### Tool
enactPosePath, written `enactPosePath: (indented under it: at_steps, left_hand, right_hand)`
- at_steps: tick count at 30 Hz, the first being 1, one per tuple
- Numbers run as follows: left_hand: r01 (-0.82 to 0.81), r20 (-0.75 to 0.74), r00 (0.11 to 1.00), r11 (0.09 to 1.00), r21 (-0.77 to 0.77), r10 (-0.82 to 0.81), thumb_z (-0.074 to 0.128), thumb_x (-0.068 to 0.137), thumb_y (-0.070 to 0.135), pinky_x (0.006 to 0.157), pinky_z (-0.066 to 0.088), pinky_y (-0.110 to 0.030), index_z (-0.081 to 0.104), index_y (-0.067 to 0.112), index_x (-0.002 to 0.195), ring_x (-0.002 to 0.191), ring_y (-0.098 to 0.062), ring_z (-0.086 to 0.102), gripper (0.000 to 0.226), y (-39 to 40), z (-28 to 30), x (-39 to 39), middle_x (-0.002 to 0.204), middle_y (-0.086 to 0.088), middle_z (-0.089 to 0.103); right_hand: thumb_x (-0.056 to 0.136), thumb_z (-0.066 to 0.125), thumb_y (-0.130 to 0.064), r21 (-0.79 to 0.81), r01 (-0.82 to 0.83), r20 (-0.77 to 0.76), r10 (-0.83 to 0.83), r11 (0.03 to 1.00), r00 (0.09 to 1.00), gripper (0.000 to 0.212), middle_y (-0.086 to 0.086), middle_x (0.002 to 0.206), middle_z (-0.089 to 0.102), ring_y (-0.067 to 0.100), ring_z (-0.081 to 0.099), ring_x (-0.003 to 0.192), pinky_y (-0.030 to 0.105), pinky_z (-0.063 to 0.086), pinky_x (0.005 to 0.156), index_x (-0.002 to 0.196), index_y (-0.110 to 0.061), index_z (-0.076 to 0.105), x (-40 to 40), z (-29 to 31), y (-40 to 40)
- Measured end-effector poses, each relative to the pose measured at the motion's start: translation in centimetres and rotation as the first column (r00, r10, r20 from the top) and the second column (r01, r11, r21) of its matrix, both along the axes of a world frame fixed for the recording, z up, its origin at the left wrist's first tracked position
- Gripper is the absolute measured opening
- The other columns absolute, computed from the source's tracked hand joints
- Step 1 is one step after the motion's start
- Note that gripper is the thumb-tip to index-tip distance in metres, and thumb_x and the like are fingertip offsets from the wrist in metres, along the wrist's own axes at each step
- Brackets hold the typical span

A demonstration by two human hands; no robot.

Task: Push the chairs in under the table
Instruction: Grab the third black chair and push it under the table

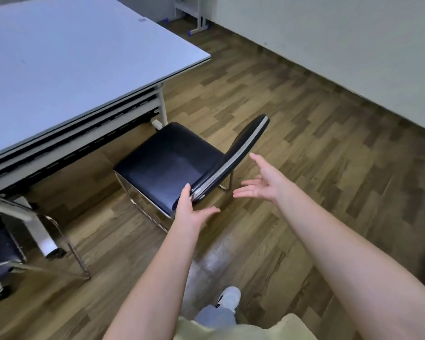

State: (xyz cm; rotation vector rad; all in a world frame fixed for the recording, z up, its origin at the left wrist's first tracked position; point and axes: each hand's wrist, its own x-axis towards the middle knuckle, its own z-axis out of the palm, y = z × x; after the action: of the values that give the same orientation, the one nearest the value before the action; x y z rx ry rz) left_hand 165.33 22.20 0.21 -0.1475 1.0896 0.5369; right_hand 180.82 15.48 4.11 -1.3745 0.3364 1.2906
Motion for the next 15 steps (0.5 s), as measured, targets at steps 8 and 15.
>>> enactPosePath:
  at_steps: [8,15]
  left_hand:
    - [-0.292,-0.141,0.951,0.950,-0.112,0.276,0.052,0.095,0.010,0.103,0.029,-0.066,0.029,0.009,0.148,0.140,-0.041,0.025,0.058,3.2,-1.5,5.5,0.156,-0.012,0.023]
    - [-0.380,-0.235,0.904,0.923,-0.060,0.357,0.041,0.096,0.002,0.094,0.025,-0.072,0.049,-0.002,0.120,0.130,-0.046,0.040,0.025,4.3,-3.0,6.6,0.144,-0.019,0.045]
  right_hand:
    - [0.088,0.063,-0.030,-0.062,-0.129,0.000,0.130,0.990,0.992,0.072,0.019,0.151,0.029,0.047,0.034,0.134,0.068,0.034,0.098,0.148,-0.015,0.026,9.2,-1.5,8.5]
    - [0.094,0.054,-0.015,-0.206,-0.356,-0.026,0.359,0.911,0.933,0.014,0.018,0.106,0.055,0.040,0.049,0.115,0.066,0.033,0.098,0.089,-0.004,0.048,13.2,-3.9,13.1]
